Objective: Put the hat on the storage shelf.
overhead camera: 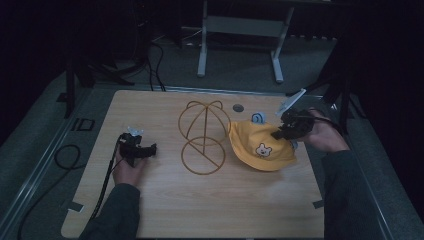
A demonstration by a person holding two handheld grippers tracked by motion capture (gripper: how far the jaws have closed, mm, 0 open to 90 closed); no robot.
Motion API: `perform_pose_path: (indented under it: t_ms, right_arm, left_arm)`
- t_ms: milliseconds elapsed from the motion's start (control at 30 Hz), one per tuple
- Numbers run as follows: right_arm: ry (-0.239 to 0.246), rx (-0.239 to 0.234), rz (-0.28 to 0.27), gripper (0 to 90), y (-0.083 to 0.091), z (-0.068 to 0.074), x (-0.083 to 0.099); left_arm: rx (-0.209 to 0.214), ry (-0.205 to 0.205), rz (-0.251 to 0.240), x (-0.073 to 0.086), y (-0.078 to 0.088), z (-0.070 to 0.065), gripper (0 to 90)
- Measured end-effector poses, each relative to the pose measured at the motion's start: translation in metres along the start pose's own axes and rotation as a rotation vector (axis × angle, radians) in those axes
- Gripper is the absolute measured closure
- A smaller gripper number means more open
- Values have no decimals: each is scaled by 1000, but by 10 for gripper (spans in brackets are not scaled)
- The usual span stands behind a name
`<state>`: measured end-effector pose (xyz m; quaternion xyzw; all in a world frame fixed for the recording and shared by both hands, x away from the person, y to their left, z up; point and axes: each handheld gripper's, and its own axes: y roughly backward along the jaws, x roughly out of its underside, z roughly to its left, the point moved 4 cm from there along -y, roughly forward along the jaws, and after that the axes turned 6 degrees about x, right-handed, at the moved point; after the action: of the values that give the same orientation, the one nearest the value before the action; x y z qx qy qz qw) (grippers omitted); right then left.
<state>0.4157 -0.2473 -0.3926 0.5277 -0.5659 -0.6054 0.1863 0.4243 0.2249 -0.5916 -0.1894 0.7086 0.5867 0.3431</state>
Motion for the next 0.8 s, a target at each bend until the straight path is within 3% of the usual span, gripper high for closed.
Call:
perform_pose_path:
  t_ms: [367,800]
  right_arm:
    - [-55,21,-88,819,10,-6,4]
    - [-82,27,-189,821,26,-10,5]
  left_arm:
    - [0,0,0,0,0,0,146]
    - [-1,-1,-1,0,0,0,146]
